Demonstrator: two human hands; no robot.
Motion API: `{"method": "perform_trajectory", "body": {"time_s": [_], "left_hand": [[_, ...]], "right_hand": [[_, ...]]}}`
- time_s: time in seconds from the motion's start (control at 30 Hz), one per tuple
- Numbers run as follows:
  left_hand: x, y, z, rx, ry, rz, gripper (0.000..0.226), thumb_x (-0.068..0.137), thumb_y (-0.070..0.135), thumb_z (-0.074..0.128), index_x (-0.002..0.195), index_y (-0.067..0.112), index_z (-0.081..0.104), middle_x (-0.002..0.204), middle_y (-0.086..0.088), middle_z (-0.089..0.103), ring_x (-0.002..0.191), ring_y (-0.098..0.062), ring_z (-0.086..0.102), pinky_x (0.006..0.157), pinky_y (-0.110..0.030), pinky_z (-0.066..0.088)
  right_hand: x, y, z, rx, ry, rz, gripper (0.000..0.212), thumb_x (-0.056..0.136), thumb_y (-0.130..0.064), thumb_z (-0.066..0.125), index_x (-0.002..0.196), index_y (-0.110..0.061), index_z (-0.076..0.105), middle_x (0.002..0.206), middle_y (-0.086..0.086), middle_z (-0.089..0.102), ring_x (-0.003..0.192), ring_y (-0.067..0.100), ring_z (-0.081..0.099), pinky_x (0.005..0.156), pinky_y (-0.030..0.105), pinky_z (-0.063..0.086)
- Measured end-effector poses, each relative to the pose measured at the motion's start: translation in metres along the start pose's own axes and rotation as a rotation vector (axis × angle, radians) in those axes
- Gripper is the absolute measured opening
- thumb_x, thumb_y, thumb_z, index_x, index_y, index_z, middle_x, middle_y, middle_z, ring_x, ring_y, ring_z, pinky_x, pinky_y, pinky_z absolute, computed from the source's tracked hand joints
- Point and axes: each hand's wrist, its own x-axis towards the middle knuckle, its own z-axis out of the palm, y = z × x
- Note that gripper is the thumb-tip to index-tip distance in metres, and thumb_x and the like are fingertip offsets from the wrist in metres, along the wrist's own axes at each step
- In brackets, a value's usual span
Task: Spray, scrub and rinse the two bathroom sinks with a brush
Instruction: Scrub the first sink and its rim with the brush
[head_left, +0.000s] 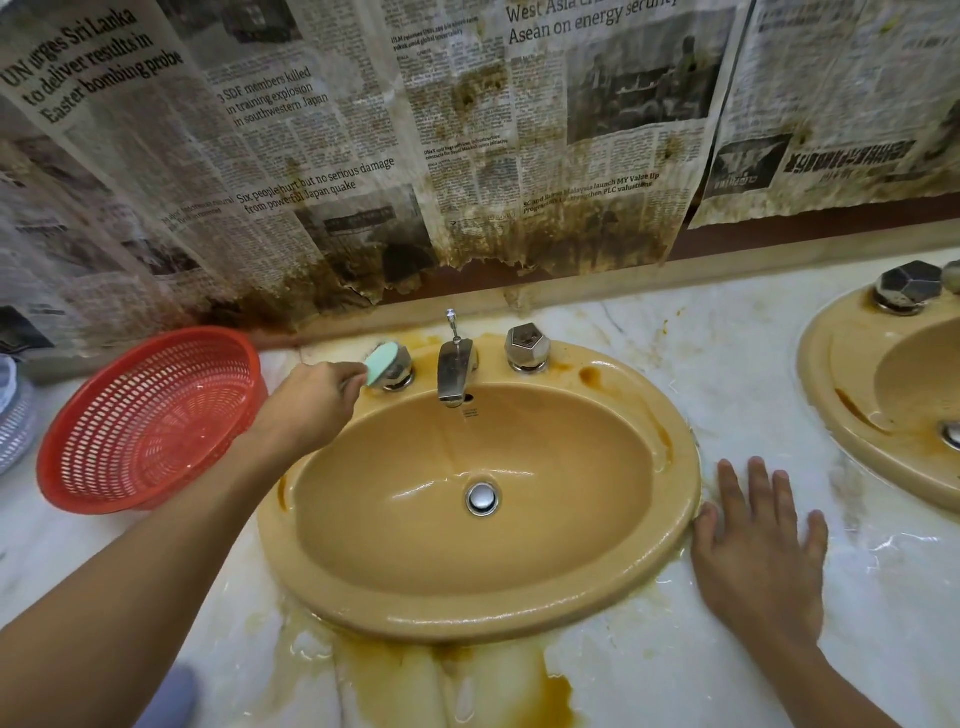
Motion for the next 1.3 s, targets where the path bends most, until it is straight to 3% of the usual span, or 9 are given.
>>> {"method": "perform_trajectory", "body": {"time_s": [0.17, 0.3, 0.47, 0.63, 0.8, 0.93, 1.03, 1.17, 1.3], "left_hand": [[0.015, 0.003, 0.001, -0.073, 0.053, -0.038, 0.031, 0.106, 0.027, 0.05, 0.127, 0.021, 0.072, 0.117, -0.012, 0.075, 0.101, -0.032, 0.066, 0.083, -0.038, 0.051], [-0.01, -0.002, 0.019, -0.112, 0.053, -0.054, 0.033, 0.106, 0.03, 0.051, 0.133, 0.021, 0.068, 0.119, -0.015, 0.073, 0.082, -0.023, 0.062, 0.074, -0.032, 0.047], [0.014, 0.009, 0.02, -0.065, 0.183, -0.084, 0.031, 0.107, 0.031, 0.047, 0.128, 0.021, 0.068, 0.104, -0.016, 0.074, 0.093, -0.039, 0.067, 0.074, -0.043, 0.052], [0.005, 0.042, 0.037, 0.181, 0.108, -0.022, 0.031, 0.108, 0.023, 0.038, 0.135, 0.015, 0.051, 0.076, -0.012, 0.053, 0.068, -0.036, 0.053, 0.058, -0.04, 0.039], [-0.027, 0.028, 0.051, 0.363, -0.041, 0.044, 0.037, 0.105, 0.015, 0.039, 0.141, 0.016, 0.045, 0.065, -0.001, 0.039, 0.062, -0.031, 0.048, 0.054, -0.039, 0.035], [-0.013, 0.029, 0.061, 0.355, -0.047, 0.046, 0.045, 0.105, 0.017, 0.039, 0.15, 0.021, 0.04, 0.077, -0.005, 0.051, 0.069, -0.031, 0.049, 0.059, -0.039, 0.036], [-0.01, 0.039, 0.069, 0.315, -0.036, 0.01, 0.039, 0.104, 0.014, 0.041, 0.143, 0.019, 0.047, 0.077, -0.005, 0.049, 0.069, -0.032, 0.05, 0.059, -0.04, 0.042], [-0.013, 0.036, 0.069, 0.3, -0.04, -0.014, 0.038, 0.103, 0.012, 0.042, 0.139, 0.019, 0.049, 0.069, -0.001, 0.043, 0.066, -0.03, 0.052, 0.055, -0.037, 0.039], [0.002, 0.045, 0.075, 0.181, -0.016, -0.031, 0.026, 0.1, 0.012, 0.045, 0.124, 0.016, 0.056, 0.08, -0.007, 0.056, 0.07, -0.032, 0.056, 0.058, -0.038, 0.043]], "right_hand": [[0.0, 0.0, -0.001, -0.02, 0.003, -0.001, 0.066, 0.1, -0.049, 0.012, 0.161, -0.028, 0.026, 0.17, 0.001, 0.02, 0.157, 0.022, 0.014, 0.123, 0.056, 0.012], [0.0, 0.0, -0.001, -0.017, 0.006, -0.003, 0.067, 0.1, -0.05, 0.008, 0.162, -0.029, 0.024, 0.17, 0.0, 0.017, 0.157, 0.022, 0.012, 0.124, 0.056, 0.011], [0.0, -0.001, 0.0, -0.025, 0.016, -0.001, 0.066, 0.1, -0.048, 0.012, 0.161, -0.028, 0.027, 0.169, 0.001, 0.021, 0.157, 0.023, 0.015, 0.123, 0.056, 0.013], [0.0, 0.0, 0.001, -0.03, 0.02, -0.01, 0.066, 0.1, -0.047, 0.015, 0.16, -0.026, 0.03, 0.168, 0.003, 0.024, 0.156, 0.024, 0.018, 0.121, 0.057, 0.015], [0.001, 0.0, 0.0, -0.03, 0.024, -0.004, 0.065, 0.1, -0.047, 0.016, 0.16, -0.026, 0.031, 0.168, 0.003, 0.024, 0.156, 0.024, 0.019, 0.121, 0.057, 0.016], [0.0, 0.0, 0.0, -0.028, 0.018, -0.005, 0.066, 0.1, -0.048, 0.012, 0.161, -0.027, 0.028, 0.169, 0.002, 0.022, 0.157, 0.023, 0.016, 0.122, 0.056, 0.015], [0.0, 0.0, 0.0, -0.014, 0.011, -0.003, 0.066, 0.1, -0.049, 0.012, 0.161, -0.029, 0.026, 0.17, 0.001, 0.019, 0.157, 0.022, 0.013, 0.123, 0.055, 0.013], [0.0, 0.0, 0.0, -0.005, 0.017, -0.004, 0.066, 0.1, -0.048, 0.013, 0.161, -0.027, 0.028, 0.169, 0.002, 0.021, 0.157, 0.023, 0.015, 0.123, 0.056, 0.013], [0.0, -0.001, -0.002, -0.006, 0.004, -0.004, 0.067, 0.099, -0.05, 0.01, 0.161, -0.029, 0.025, 0.17, 0.0, 0.019, 0.157, 0.021, 0.012, 0.123, 0.055, 0.011]]}}
